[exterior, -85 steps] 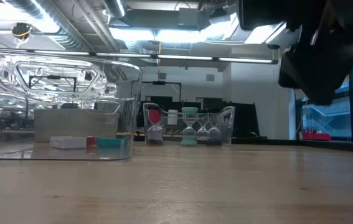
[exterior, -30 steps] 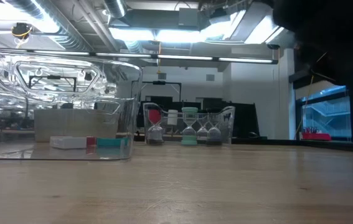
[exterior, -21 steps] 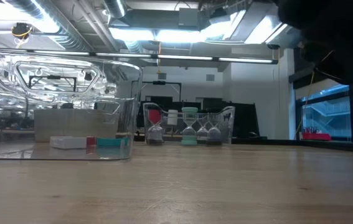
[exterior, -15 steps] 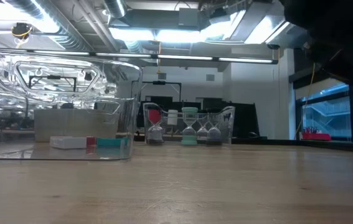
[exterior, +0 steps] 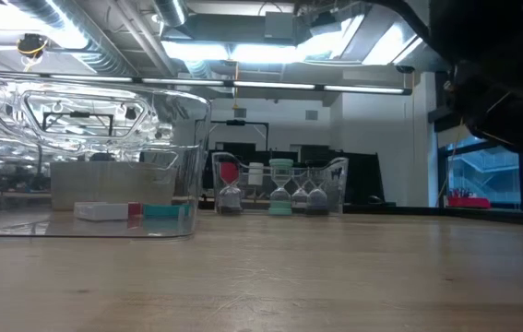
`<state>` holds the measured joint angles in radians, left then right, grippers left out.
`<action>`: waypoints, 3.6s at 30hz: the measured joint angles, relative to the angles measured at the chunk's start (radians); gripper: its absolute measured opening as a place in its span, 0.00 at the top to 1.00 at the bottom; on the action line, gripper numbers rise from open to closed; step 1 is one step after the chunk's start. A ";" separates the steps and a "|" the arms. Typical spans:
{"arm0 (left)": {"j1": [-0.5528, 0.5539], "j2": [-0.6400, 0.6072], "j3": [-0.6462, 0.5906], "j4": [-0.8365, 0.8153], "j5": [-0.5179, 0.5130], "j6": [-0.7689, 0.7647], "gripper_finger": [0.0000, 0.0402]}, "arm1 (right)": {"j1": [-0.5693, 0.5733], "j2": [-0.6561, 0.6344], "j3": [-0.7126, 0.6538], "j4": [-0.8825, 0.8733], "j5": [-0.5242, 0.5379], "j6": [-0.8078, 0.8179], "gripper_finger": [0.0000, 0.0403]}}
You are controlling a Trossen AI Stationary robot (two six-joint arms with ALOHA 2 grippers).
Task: Pick & Place Office items
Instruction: Put the red charger adapter into the gray bin
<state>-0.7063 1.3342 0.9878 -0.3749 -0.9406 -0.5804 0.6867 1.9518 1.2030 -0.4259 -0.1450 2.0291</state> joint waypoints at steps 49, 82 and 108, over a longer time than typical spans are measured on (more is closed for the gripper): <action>0.203 0.000 0.000 0.312 0.220 -0.035 0.54 | -0.195 -0.160 0.436 -0.445 0.894 -1.245 0.46; 0.350 0.000 0.000 0.567 0.349 -0.034 0.31 | -0.214 -0.160 0.493 -0.234 1.086 -1.705 0.44; 0.372 -0.001 0.000 0.587 0.319 -0.068 0.64 | -0.216 -0.160 0.493 -0.203 1.113 -1.720 0.44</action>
<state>-0.3340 1.3334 0.9878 0.2119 -0.6216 -0.6479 0.4706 1.7920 1.6958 -0.6289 0.9684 0.3089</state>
